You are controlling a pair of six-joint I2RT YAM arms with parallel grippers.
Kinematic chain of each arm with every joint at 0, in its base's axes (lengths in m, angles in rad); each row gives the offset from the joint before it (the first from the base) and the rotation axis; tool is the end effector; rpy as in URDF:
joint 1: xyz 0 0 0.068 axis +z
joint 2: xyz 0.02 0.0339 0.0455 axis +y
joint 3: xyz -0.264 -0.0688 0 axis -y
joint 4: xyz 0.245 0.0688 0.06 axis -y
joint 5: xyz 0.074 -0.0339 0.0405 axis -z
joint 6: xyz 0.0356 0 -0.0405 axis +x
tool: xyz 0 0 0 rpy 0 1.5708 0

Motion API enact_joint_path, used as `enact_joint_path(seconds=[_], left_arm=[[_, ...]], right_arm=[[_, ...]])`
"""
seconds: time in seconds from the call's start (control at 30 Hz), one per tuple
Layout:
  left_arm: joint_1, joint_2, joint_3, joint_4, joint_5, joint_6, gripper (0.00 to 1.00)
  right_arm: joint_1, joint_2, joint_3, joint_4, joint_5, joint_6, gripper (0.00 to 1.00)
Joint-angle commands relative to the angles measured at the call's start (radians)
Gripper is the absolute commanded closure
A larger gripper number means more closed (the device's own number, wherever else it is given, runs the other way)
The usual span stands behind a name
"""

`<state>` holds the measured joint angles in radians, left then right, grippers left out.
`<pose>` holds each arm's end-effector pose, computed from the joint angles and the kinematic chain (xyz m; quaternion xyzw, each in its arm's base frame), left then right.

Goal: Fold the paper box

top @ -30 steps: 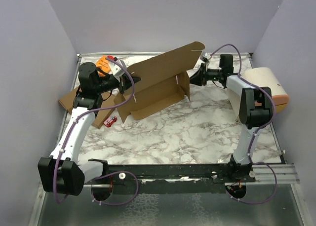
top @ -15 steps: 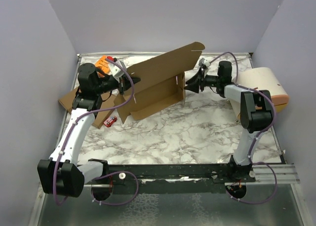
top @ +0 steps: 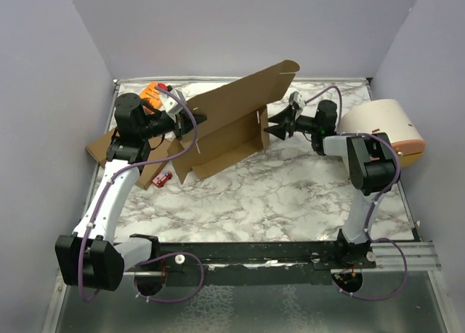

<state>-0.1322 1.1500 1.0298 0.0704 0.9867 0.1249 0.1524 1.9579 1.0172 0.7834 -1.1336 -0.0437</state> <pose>0.2500 -0.0632 0.3800 0.4055 0.5910 -0.3453 0.6058 0.3909 0.0927 0.1814 -0.4098 0.6043 0.4375 0.5248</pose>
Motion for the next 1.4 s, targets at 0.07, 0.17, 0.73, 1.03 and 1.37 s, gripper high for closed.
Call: enact_joint_path(seconds=[0.07,0.17,0.73,1.03,1.37], left_arm=[[-0.001,0.003,-0.012,-0.009,0.065,-0.026,1.00],[-0.001,0.010,-0.011,-0.003,0.076,-0.033,1.00],[-0.001,0.025,-0.009,0.025,0.089,-0.062,1.00],[-0.001,0.027,-0.004,0.029,0.089,-0.068,1.00],[-0.001,0.021,-0.008,0.049,0.066,-0.088,1.00]], right_arm=[[0.022,0.028,-0.014,0.181,0.097,0.003,0.38],[0.022,0.041,0.001,0.176,0.097,-0.005,0.38],[0.040,0.073,0.001,0.198,0.115,-0.020,0.60],[0.054,0.078,-0.007,0.198,0.159,-0.035,0.70],[0.059,0.065,-0.015,0.190,0.173,-0.040,0.90]])
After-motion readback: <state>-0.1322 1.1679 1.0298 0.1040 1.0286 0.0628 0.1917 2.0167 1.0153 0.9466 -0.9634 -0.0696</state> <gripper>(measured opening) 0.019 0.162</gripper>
